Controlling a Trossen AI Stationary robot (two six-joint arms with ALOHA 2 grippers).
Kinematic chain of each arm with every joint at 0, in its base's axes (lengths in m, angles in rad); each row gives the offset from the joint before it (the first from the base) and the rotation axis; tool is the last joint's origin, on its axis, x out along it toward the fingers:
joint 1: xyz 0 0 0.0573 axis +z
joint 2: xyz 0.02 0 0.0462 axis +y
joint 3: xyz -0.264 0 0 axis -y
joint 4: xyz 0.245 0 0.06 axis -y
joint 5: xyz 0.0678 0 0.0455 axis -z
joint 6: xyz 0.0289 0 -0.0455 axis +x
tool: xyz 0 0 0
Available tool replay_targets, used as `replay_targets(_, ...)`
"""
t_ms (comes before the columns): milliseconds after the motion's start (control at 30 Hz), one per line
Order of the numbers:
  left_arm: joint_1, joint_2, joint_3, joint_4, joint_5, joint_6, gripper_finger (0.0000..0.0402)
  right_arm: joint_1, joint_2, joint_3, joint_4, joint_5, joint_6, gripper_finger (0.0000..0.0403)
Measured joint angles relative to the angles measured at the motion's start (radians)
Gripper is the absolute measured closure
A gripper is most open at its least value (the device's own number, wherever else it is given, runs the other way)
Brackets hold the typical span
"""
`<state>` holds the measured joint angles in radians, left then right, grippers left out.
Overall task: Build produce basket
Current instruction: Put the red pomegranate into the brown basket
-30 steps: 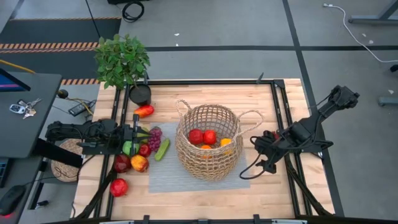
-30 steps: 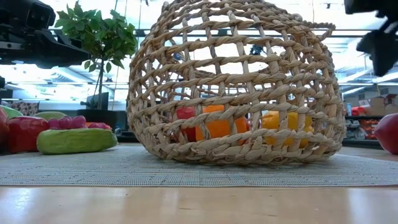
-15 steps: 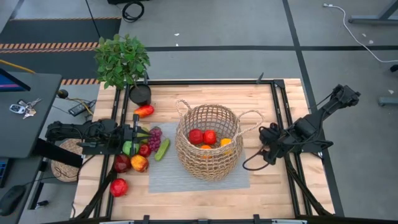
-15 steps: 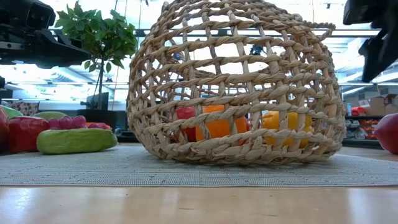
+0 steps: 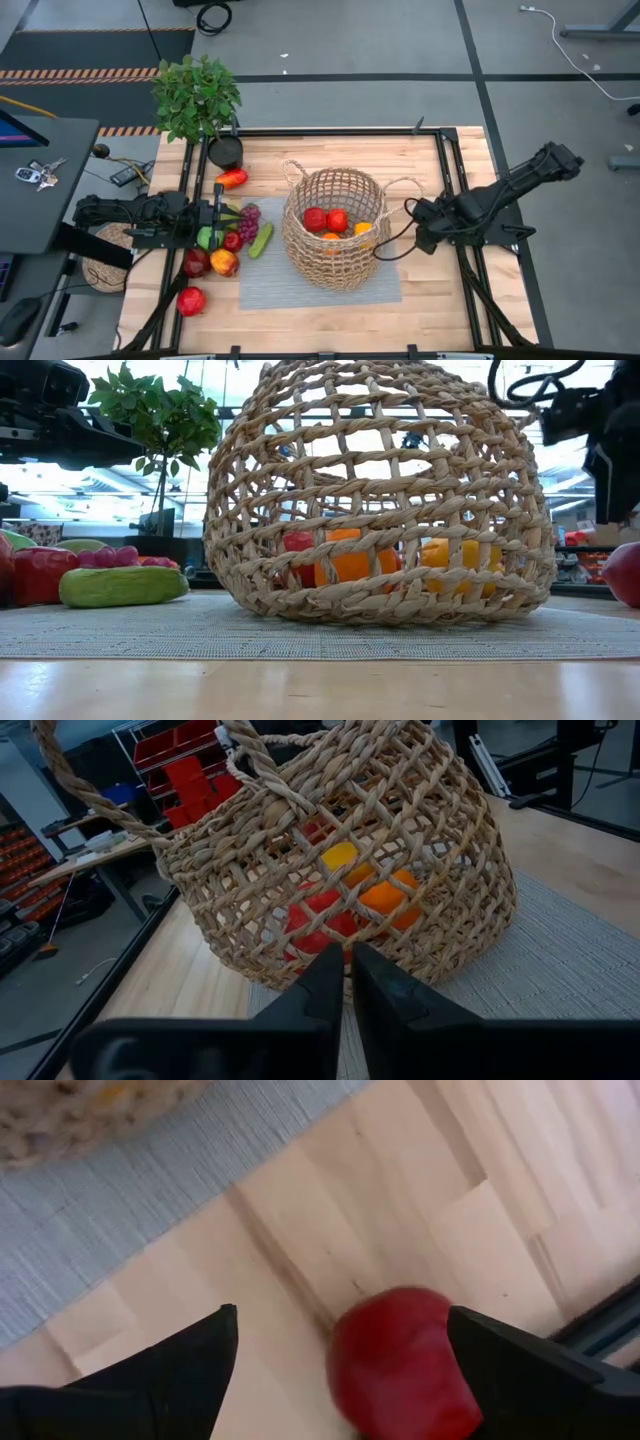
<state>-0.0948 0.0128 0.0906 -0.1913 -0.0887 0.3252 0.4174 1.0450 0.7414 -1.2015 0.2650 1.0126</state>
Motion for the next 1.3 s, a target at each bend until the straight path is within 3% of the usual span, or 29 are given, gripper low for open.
replay_targets(300,0.000,0.000,0.000,0.000,0.000,0.000,0.0369,-0.104,0.033,0.000,0.009,-0.007,-0.057,0.0026)
replay_targets(500,0.000,0.000,0.000,0.000,0.000,0.000,0.0374,-0.145,0.093,0.000,0.021,-0.079,-0.050,0.0026)
replay_targets(733,0.000,0.000,0.000,0.000,0.000,0.000,0.0368,-0.023,0.106,0.000,-0.008,-0.071,0.096,0.0029)
replay_targets(900,0.000,0.000,0.000,0.000,0.000,0.000,0.0366,0.108,0.096,-0.001,0.076,-0.034,0.189,0.0029)
replay_targets(1167,0.000,0.000,0.000,0.000,0.000,0.000,0.0372,0.289,0.097,0.096,0.300,-0.130,0.120,0.0029)
replay_targets(1300,0.000,0.000,0.000,0.000,0.000,0.000,0.0367,0.354,0.097,0.215,0.383,-0.136,-0.024,0.0029)
